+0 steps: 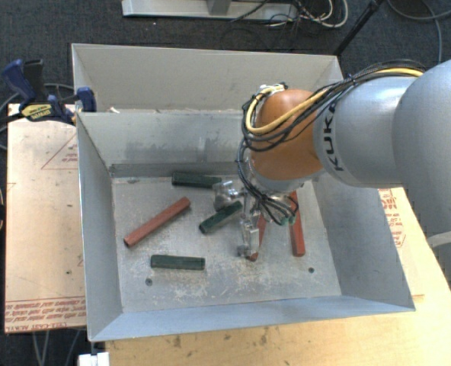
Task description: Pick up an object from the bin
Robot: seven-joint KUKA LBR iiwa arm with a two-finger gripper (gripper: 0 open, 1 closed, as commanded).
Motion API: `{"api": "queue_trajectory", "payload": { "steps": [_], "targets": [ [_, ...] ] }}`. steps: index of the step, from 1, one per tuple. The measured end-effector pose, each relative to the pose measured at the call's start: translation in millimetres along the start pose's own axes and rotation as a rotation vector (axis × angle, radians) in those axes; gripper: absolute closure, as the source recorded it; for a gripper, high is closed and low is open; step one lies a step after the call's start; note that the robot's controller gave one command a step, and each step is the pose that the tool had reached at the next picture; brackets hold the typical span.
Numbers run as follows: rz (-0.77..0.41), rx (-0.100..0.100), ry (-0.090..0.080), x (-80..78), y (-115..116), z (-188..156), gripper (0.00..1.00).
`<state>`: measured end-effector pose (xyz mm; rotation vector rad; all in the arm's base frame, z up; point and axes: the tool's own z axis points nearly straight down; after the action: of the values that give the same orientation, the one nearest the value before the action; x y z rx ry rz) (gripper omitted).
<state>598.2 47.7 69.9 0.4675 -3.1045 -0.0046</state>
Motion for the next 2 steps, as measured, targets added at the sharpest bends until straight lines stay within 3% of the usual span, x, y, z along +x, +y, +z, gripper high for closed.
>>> {"api": "queue_trajectory", "payload": {
  "steps": [1,2],
  "targets": [
    [0.001,0.001,-0.004,-1.3,0.9,-1.2,0.0],
    [0.002,0.002,-0.006,-1.5,0.2,-1.3,1.0]
  ]
}}
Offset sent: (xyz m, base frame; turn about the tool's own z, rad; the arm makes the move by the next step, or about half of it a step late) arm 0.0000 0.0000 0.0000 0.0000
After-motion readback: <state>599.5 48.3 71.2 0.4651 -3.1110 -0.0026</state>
